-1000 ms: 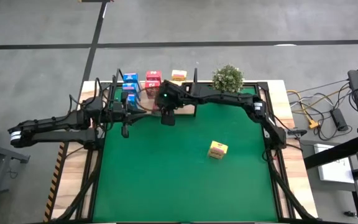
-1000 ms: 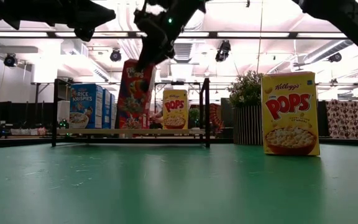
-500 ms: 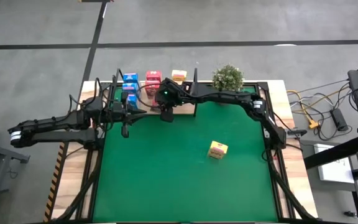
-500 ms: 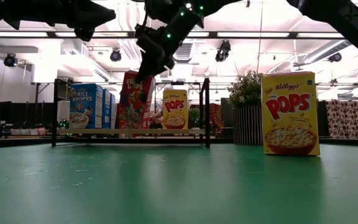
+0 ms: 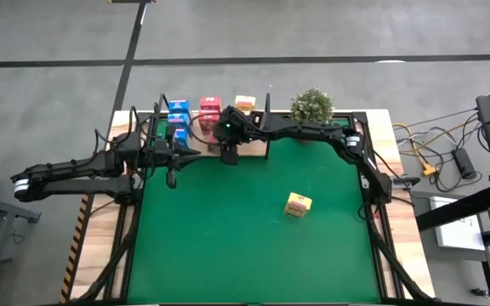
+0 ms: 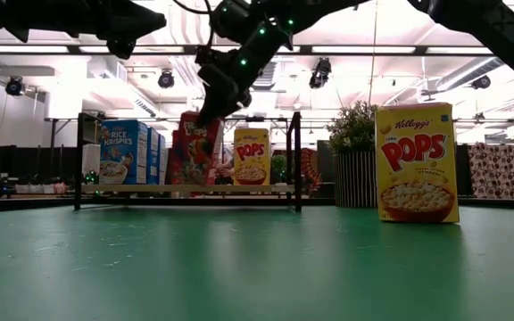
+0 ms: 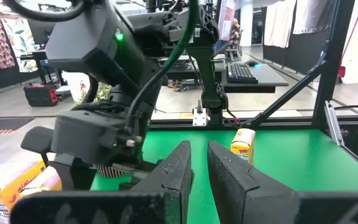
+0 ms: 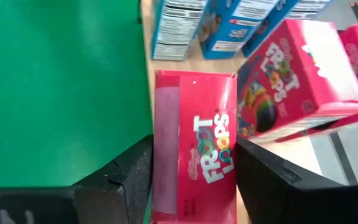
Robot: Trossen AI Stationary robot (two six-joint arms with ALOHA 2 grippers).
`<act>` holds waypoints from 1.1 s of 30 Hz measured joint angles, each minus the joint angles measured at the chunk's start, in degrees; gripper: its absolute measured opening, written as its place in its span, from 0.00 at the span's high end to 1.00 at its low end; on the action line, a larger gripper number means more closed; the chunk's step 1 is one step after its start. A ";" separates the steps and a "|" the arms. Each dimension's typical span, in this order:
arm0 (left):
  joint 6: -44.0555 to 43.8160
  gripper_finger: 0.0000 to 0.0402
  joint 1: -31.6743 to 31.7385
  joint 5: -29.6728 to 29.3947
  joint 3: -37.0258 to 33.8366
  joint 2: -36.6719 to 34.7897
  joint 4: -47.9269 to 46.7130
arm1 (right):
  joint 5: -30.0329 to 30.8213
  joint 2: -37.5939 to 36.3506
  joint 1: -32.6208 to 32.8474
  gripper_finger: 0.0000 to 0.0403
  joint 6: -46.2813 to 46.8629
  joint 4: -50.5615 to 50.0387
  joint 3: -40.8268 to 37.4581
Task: Stack cereal on shelf
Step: Put the red cereal box aligned with the other red cereal boxes on the shelf
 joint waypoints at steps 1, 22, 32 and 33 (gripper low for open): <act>0.00 0.91 0.00 0.00 0.00 0.00 0.00 | 0.04 0.00 -0.12 0.50 0.02 0.02 -0.03; 0.00 0.91 -0.01 0.00 0.00 0.00 -0.23 | 0.41 -0.85 2.11 0.37 3.94 -6.92 10.54; 0.02 0.91 0.01 0.00 -0.04 0.07 -0.66 | 1.77 -0.87 5.12 0.85 11.03 -25.61 10.35; 0.27 0.91 -0.01 0.00 -0.04 0.07 -0.64 | 2.92 -0.85 5.11 0.91 11.31 -25.19 8.90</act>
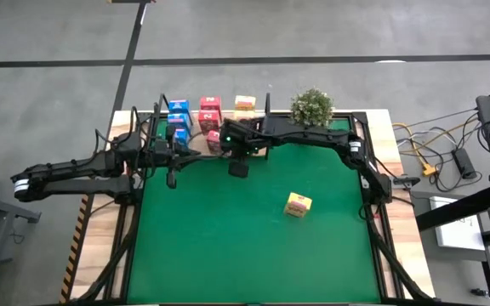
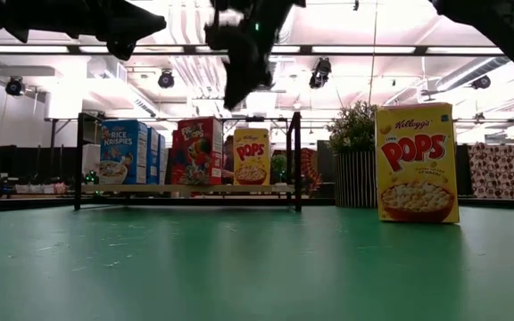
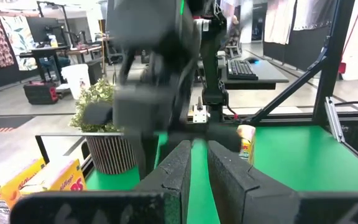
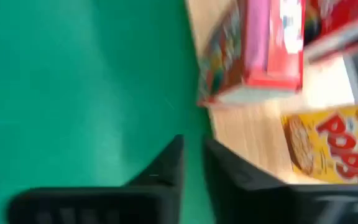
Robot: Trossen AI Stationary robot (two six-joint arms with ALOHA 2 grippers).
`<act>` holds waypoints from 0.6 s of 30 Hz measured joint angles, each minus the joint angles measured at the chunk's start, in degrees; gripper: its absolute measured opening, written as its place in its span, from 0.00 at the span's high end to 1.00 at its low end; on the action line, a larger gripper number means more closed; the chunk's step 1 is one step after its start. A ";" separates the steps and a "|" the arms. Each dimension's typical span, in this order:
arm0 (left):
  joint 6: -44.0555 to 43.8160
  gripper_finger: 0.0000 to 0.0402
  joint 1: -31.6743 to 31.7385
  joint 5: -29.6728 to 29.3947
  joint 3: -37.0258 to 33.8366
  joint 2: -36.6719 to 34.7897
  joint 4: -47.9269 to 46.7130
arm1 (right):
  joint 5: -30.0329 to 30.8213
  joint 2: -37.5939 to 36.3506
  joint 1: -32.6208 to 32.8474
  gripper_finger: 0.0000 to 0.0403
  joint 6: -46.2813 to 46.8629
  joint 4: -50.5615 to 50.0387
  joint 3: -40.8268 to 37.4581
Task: Stack cereal on shelf
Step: Put the red cereal box aligned with the other red cereal boxes on the shelf
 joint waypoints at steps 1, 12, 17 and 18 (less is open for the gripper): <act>0.33 0.91 0.00 0.00 0.00 0.00 0.02 | 1.24 0.09 -0.07 0.94 0.17 0.74 -1.45; 0.81 0.91 0.02 -0.13 0.00 0.02 0.07 | 8.27 0.21 -2.37 0.96 -3.65 19.65 -12.61; 1.05 0.91 0.02 -0.13 -0.02 0.06 0.09 | 8.17 0.21 -3.28 0.96 -5.79 23.90 -12.55; 1.07 0.91 0.02 -0.13 -0.02 0.04 0.11 | 8.06 0.24 -3.46 0.96 -6.31 24.88 -12.64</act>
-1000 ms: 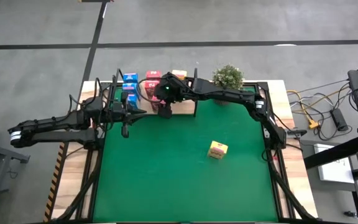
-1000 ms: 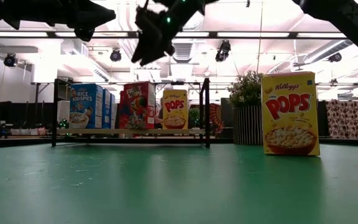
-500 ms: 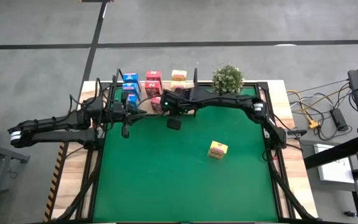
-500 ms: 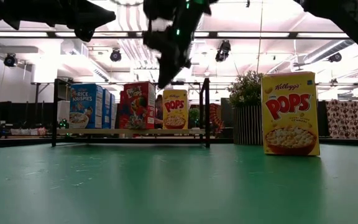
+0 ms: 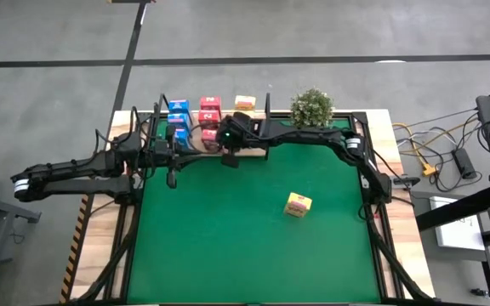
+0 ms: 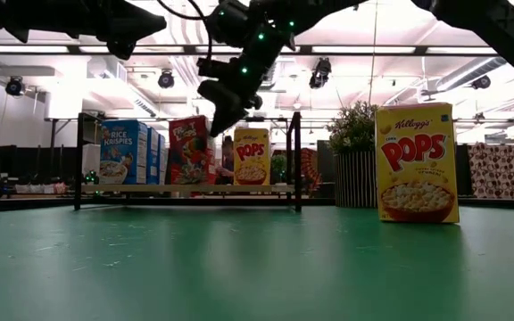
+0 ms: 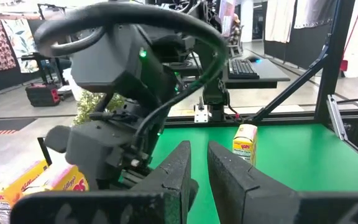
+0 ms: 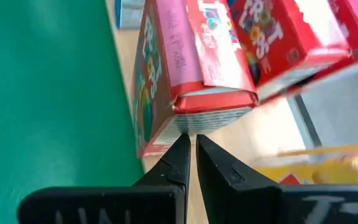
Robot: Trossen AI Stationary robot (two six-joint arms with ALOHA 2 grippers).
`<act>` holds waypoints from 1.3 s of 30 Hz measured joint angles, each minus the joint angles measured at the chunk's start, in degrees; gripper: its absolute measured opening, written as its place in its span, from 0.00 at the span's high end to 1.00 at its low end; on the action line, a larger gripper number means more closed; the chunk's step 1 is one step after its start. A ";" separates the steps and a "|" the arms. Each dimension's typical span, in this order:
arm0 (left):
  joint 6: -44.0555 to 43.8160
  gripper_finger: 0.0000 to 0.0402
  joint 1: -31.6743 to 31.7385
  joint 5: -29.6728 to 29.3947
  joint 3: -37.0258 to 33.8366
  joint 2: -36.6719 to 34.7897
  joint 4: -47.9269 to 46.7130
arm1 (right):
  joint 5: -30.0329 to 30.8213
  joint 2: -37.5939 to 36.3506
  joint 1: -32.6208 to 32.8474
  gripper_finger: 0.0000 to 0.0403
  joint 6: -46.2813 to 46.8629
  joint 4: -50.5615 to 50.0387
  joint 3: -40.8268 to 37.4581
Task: Stack cereal on shelf
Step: Put the red cereal box aligned with the other red cereal boxes on the shelf, then put the yellow cereal box aligned with the other yellow cereal boxes on the shelf
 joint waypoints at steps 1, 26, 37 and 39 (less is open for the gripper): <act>0.00 0.91 -0.02 0.00 0.00 0.02 -0.02 | -0.07 0.17 -0.17 0.96 -0.06 0.62 -0.04; 0.18 0.91 0.00 0.02 0.00 0.15 -0.33 | 0.00 0.52 -0.44 0.96 4.03 10.82 -4.95; 0.18 0.91 -0.02 0.02 0.00 0.15 -0.39 | -0.52 -0.15 2.56 0.96 7.48 -4.96 4.33; 0.18 0.91 -0.02 0.02 0.00 0.15 -0.41 | -1.74 -0.16 3.80 0.96 8.46 -9.14 6.63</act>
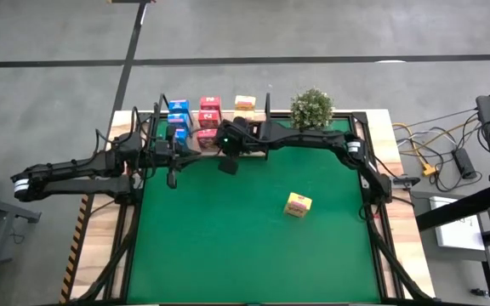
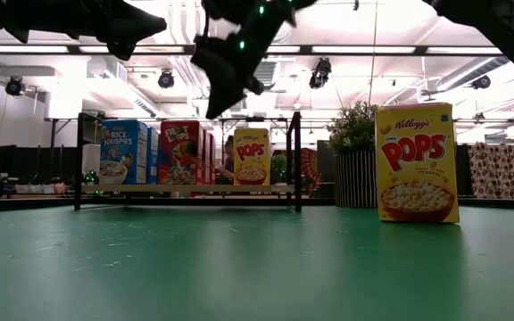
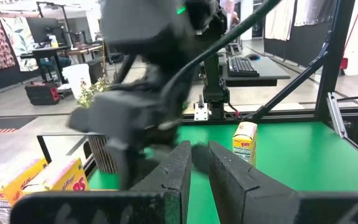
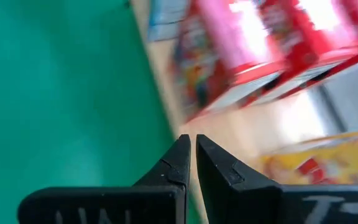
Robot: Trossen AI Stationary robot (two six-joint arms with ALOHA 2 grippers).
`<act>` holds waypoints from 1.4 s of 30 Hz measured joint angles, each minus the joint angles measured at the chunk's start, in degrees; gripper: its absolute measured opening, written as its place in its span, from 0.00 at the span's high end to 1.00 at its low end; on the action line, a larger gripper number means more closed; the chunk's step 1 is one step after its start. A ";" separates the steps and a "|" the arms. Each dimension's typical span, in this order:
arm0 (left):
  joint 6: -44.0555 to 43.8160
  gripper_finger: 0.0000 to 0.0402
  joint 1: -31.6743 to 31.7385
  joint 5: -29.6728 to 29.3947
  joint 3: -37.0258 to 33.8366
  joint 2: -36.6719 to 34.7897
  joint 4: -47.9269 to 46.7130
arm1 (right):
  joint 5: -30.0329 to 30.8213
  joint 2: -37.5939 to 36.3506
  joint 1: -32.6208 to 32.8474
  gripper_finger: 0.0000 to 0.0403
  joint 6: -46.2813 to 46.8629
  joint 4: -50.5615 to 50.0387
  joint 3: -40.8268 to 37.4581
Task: Stack cereal on shelf
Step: Put the yellow cereal box aligned with the other yellow cereal boxes on the shelf
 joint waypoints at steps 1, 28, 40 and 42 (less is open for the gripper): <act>0.00 0.91 0.02 0.00 0.00 0.01 0.00 | -1.32 0.00 0.64 0.96 0.55 -2.33 1.15; -0.47 0.91 0.01 0.02 0.00 0.07 -0.40 | 0.85 -10.78 22.02 0.56 22.03 -39.69 -1.45; -0.46 0.91 0.00 0.02 0.00 0.07 -0.36 | 9.65 -26.99 31.08 0.35 41.69 -34.70 -26.34; -0.46 0.91 0.01 0.02 0.00 0.07 -0.39 | 9.51 -30.35 31.55 0.33 44.80 -31.03 -30.59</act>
